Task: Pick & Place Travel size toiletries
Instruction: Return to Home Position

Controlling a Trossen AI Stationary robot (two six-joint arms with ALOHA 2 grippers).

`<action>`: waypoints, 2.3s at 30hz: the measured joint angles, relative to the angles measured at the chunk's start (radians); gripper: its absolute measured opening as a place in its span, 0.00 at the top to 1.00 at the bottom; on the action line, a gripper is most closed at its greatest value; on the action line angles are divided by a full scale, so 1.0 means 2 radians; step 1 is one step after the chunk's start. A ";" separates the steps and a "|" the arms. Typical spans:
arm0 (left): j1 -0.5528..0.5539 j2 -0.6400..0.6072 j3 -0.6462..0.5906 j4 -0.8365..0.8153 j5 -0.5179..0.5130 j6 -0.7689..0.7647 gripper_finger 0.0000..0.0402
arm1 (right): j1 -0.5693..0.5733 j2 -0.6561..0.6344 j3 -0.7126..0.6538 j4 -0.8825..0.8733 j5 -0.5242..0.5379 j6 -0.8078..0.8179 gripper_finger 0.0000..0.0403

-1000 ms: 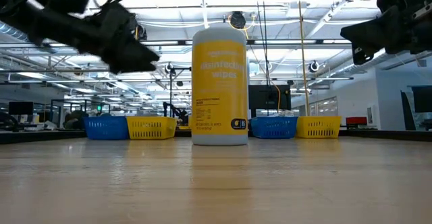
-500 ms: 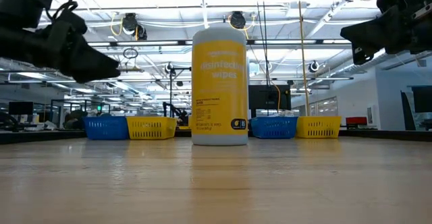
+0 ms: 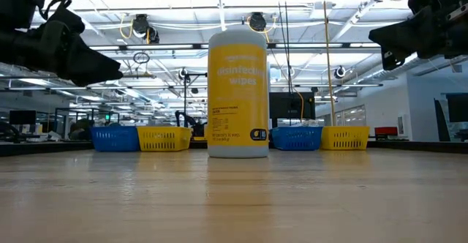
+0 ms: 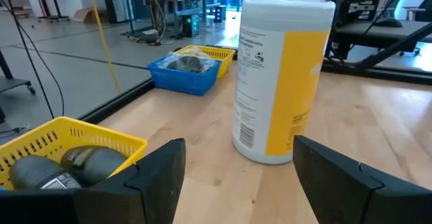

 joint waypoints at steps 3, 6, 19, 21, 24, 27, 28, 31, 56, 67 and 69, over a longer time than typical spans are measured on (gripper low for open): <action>0.000 0.000 0.000 0.000 0.000 0.000 0.33 | 0.000 0.000 0.000 0.000 0.000 0.000 0.98; 0.000 0.000 0.000 0.000 0.000 -0.015 0.33 | 0.000 0.000 0.000 0.000 0.000 0.000 0.98; -0.038 -0.082 -0.007 -0.004 0.120 0.054 0.33 | 0.000 0.000 0.000 0.000 0.000 0.000 0.98; -0.035 -0.082 -0.007 -0.009 0.107 0.044 0.33 | 0.000 0.000 0.000 0.000 0.000 0.000 0.98; -0.036 -0.082 -0.007 -0.011 0.107 0.034 0.33 | 0.000 0.000 0.000 0.003 0.000 0.000 0.98; -0.039 -0.082 -0.007 -0.011 0.107 0.029 0.33 | 0.000 0.000 0.000 0.004 0.000 0.000 0.98; -0.040 -0.082 -0.007 -0.011 0.107 0.029 0.33 | 0.000 0.000 0.000 0.004 0.000 0.000 0.98; -0.043 -0.082 -0.007 -0.011 0.107 0.038 0.33 | 0.000 0.000 0.000 0.004 0.000 0.000 0.98; -0.067 -0.082 -0.007 -0.006 0.129 0.153 0.45 | 0.000 0.000 -0.001 0.004 0.000 0.000 0.98; -0.058 -0.082 -0.007 -0.006 0.080 0.035 0.99 | 0.000 0.000 -0.001 0.006 0.000 0.000 0.98; -0.054 -0.082 -0.007 -0.006 0.080 0.019 0.99 | 0.000 0.000 -0.001 0.006 0.000 0.000 0.98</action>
